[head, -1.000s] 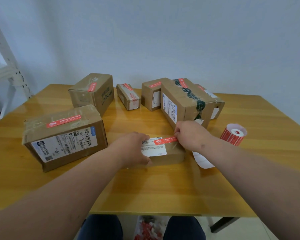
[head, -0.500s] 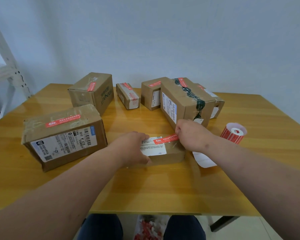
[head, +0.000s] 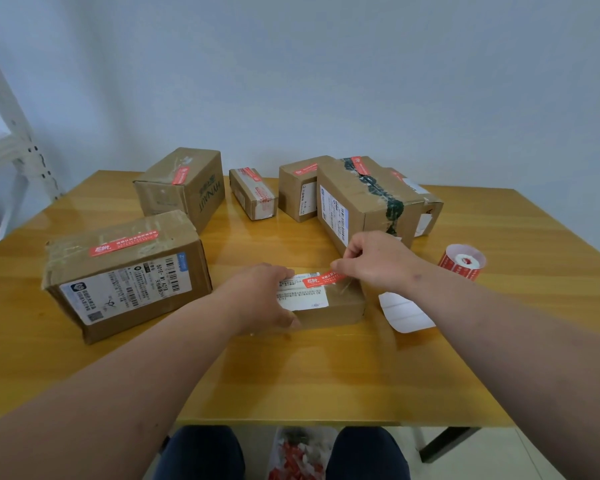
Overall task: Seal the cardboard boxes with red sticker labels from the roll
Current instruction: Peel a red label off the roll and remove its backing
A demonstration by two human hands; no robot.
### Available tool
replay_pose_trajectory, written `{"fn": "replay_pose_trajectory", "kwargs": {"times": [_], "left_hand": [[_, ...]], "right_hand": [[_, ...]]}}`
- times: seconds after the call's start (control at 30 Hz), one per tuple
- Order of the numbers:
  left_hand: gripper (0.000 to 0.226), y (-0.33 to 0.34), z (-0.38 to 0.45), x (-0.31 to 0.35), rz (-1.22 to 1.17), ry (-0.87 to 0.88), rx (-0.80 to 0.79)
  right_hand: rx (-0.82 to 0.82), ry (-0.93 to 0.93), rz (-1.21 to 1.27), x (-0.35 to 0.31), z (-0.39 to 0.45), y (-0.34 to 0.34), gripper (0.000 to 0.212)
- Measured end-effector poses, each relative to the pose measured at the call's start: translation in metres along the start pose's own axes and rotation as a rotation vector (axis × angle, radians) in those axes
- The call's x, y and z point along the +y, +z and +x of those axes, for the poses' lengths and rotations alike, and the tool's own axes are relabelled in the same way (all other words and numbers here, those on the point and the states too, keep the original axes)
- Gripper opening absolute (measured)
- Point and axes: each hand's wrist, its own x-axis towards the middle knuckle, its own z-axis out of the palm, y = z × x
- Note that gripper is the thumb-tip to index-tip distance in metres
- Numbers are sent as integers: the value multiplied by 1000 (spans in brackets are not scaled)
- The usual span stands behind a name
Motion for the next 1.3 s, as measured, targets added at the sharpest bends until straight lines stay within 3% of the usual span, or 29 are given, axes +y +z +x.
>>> {"fn": "replay_pose_trajectory", "kwargs": {"times": [1.1, 1.3], "left_hand": [[92, 0, -5, -2, -42, -4, -3], [110, 1, -5, -6, -130, -32, 16]], "right_hand": [[-3, -232, -169, -17, -6, -17, 15], [138, -190, 88, -23, -12, -36, 14]]}}
